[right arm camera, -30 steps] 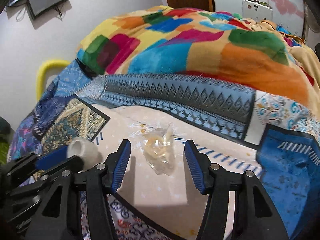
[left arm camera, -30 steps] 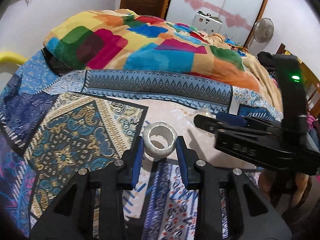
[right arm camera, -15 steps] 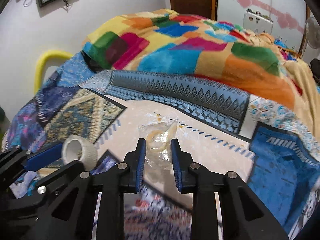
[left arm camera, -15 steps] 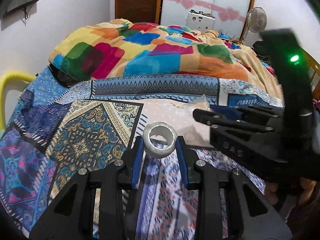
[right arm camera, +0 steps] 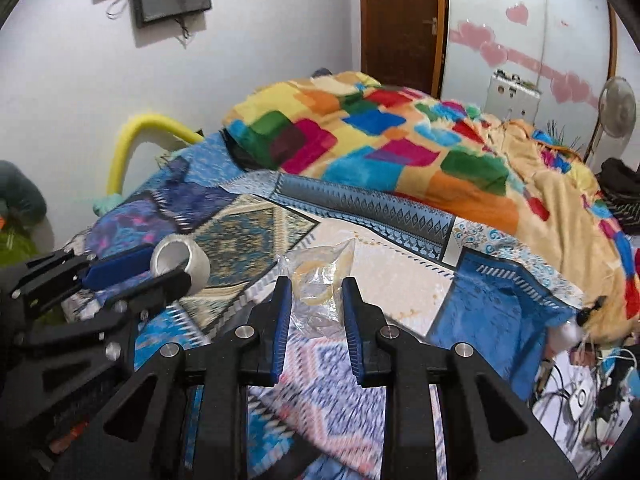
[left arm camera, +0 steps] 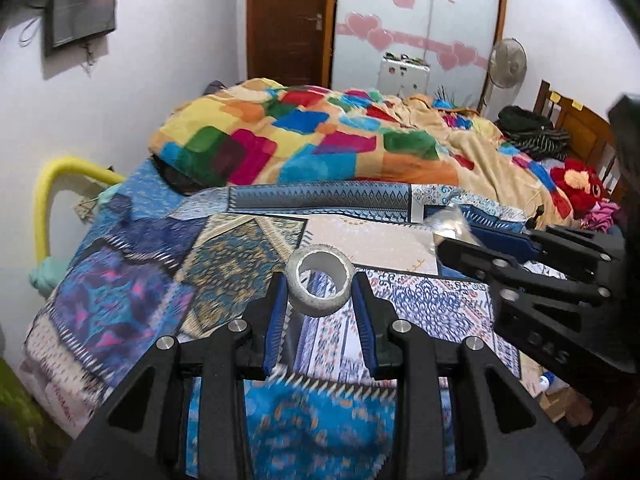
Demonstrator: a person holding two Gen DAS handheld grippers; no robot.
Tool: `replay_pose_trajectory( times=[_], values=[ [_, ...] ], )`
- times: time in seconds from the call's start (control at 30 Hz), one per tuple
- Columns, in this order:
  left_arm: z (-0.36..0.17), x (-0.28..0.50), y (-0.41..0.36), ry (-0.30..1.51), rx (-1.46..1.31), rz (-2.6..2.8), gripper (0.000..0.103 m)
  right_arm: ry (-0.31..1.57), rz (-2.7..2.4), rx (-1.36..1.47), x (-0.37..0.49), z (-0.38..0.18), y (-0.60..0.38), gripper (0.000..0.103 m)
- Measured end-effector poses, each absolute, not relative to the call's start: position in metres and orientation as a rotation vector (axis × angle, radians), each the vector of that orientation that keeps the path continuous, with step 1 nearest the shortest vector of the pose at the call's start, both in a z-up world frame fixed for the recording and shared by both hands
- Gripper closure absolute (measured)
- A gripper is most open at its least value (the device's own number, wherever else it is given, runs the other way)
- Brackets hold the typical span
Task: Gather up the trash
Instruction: 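Carry the plastic bag and tape roll down over the white bucket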
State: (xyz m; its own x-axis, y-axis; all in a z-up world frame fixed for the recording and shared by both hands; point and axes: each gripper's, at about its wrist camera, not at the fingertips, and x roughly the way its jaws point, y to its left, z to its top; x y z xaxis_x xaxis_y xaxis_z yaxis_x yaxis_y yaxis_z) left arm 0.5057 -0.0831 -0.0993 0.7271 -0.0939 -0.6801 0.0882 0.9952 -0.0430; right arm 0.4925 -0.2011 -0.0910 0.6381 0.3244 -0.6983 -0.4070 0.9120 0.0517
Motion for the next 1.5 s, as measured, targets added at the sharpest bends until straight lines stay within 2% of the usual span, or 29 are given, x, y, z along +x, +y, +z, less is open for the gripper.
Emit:
replay_pose_trajectory(
  times=[0.27, 0.6, 1.1, 1.5],
  values=[
    [-0.065, 0.419, -0.051, 0.710, -0.021, -0.040, 0.071, 0.708, 0.455, -0.127, 0.416, -0.052, -0.191, 0.080],
    [-0.052, 0.323, 0.003, 0.693, -0.061, 0.052, 0.071, 0.676, 0.538, -0.152, 0.338, -0.037, -0.160, 0.080],
    [-0.080, 0.196, 0.097, 0.735, -0.155, 0.202, 0.071, 0.698, 0.715, -0.195, 0.248, -0.057, -0.071, 0.080],
    [-0.133, 0.155, 0.158, 0.827, -0.226, 0.266, 0.071, 0.824, 0.829, -0.280, 0.218, -0.110, 0.004, 0.080]
  ],
)
